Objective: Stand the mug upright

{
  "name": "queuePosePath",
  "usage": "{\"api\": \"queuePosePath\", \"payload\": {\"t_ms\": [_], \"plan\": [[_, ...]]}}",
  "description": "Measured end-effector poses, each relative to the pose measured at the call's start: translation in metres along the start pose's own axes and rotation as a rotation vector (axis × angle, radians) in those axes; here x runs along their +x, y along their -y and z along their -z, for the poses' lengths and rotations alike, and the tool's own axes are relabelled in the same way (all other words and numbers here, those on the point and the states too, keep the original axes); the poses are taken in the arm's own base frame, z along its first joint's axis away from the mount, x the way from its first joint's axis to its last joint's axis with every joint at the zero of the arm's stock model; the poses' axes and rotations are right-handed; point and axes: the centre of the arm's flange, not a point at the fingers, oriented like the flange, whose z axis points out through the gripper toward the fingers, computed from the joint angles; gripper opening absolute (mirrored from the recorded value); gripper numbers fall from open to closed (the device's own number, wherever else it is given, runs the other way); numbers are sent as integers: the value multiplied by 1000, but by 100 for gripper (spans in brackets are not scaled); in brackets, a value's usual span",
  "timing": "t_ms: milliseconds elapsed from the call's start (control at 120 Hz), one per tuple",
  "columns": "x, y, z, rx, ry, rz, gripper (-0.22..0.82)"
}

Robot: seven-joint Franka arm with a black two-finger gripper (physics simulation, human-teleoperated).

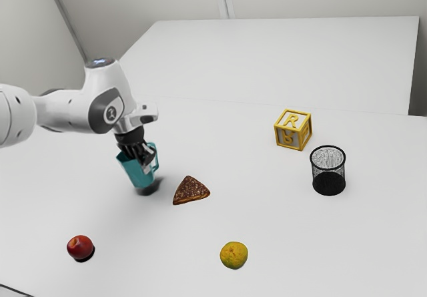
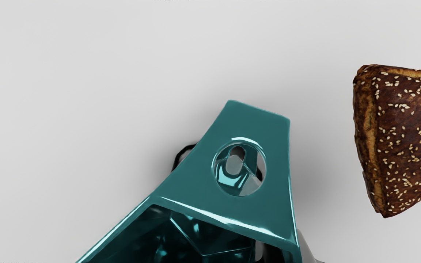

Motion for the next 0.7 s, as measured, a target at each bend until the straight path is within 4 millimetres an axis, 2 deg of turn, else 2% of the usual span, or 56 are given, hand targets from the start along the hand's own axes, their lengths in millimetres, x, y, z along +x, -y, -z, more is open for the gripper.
{"api": "queuePosePath", "payload": {"t_ms": [133,350,442,550,600,625,700], "plan": [[2,-8,-6,3,-19,51,-16],[4,-11,-11,-3,-32,123,28],[4,-9,-11,-3,-35,153,39],[5,-8,-9,-3,-43,178,48],[5,-8,-1,-4,-51,187,50],[7,-8,10,-3,-63,191,52],[24,-6,70,4,-125,197,54]]}}
